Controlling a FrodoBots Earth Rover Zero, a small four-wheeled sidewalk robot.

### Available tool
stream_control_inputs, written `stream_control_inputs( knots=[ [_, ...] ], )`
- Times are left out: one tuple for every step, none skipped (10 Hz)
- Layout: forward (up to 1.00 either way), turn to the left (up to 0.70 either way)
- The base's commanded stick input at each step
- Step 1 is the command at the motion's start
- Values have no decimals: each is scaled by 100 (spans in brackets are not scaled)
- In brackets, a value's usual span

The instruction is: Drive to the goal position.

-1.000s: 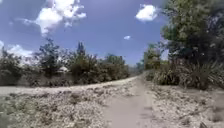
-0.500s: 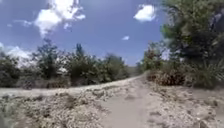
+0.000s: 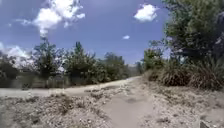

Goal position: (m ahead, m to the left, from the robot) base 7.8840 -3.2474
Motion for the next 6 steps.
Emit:
stream_control_inputs(
  knots=[
    [45,0],
    [45,0],
    [45,0],
    [45,0],
    [45,0],
    [45,0]
  ],
)
